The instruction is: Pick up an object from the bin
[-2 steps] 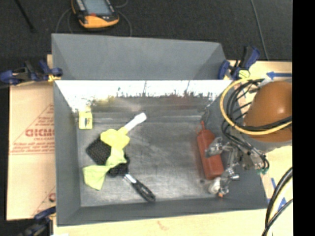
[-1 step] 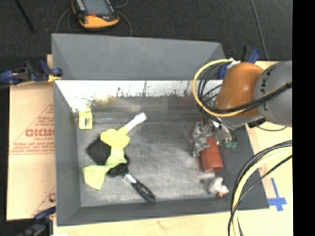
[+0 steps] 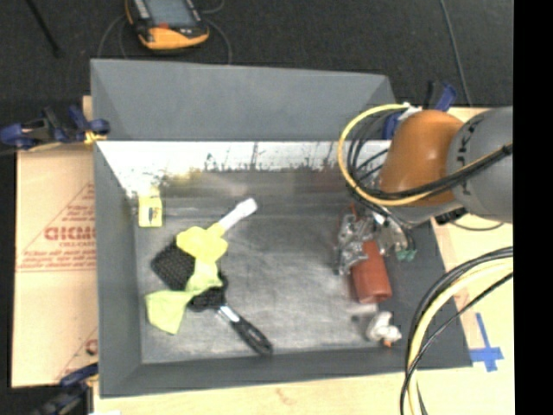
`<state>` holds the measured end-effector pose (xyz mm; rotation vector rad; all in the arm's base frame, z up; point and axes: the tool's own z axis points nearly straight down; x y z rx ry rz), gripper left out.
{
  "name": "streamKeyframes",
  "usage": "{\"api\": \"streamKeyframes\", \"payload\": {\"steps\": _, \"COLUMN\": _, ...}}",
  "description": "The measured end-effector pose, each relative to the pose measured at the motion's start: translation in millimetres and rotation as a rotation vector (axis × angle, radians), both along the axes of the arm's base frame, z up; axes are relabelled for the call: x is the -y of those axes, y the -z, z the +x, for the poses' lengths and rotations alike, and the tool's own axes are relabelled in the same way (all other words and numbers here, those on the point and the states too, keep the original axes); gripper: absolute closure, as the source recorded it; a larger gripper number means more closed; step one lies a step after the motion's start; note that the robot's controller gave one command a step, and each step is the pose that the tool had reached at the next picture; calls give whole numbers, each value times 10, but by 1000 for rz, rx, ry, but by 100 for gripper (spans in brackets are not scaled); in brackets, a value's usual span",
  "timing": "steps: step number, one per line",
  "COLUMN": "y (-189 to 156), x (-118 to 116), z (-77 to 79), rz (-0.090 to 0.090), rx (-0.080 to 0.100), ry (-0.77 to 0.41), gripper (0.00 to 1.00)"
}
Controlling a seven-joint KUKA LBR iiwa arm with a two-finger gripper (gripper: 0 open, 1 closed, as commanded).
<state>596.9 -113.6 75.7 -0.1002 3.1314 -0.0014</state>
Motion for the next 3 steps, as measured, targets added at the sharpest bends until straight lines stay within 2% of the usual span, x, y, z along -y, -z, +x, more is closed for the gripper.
{"api": "streamKeyframes", "payload": {"steps": 1, "y": -137, "x": -101, "z": 54, "rz": -2, "rx": -9, "ry": -148, "gripper": 100}}
{"api": "streamKeyframes", "payload": {"steps": 2, "y": -359, "x": -132, "z": 229, "rz": -2, "rx": -2, "ry": -365, "gripper": 100}}
{"api": "streamKeyframes", "payload": {"steps": 3, "y": -472, "x": -106, "z": 348, "rz": -2, "rx": 1, "ry": -138, "gripper": 100}}
